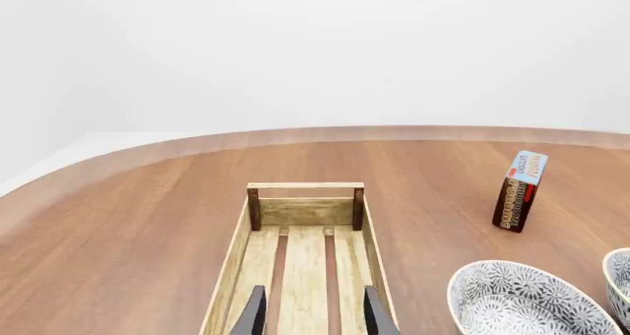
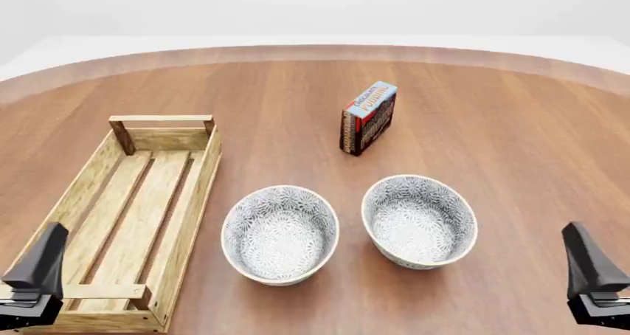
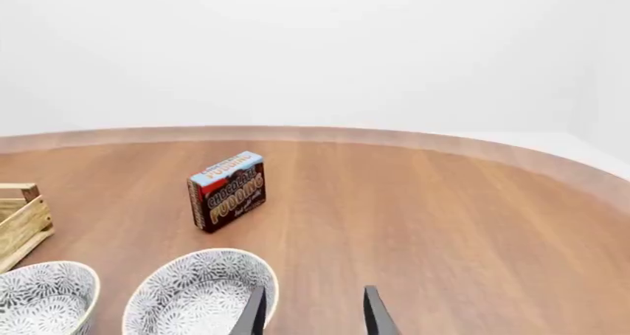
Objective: Stack the left bowl on the right bowl and place them in the tray.
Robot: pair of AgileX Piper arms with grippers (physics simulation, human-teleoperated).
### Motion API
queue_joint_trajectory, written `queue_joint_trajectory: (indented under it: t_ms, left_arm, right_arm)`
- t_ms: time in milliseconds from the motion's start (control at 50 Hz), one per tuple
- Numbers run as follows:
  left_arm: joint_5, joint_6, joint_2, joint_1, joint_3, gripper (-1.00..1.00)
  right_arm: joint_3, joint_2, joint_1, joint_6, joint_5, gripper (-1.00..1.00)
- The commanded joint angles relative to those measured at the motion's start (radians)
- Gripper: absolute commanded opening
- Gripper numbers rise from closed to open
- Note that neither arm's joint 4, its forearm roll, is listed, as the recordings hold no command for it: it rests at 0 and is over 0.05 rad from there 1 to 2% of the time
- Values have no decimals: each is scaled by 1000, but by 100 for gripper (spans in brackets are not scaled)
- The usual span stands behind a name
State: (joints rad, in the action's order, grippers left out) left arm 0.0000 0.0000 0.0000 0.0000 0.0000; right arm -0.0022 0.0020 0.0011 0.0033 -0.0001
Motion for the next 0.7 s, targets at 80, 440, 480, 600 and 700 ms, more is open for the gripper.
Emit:
queue_joint_trajectory:
  t_ms: [80, 440, 480, 600, 700]
  left_arm:
    - [0, 0, 0, 0, 0, 100]
    - [0, 0, 0, 0, 0, 100]
    - [0, 0, 0, 0, 0, 100]
    - [0, 0, 0, 0, 0, 100]
    - [0, 0, 0, 0, 0, 100]
  right_arm:
    - [-32, 12, 16, 5, 17, 100]
    - [-324, 491, 113, -141, -35, 100]
    - [-374, 547, 129, -171, -29, 100]
    - [-491, 716, 185, -229, -32, 100]
    - [-606, 821, 231, -249, 9, 100]
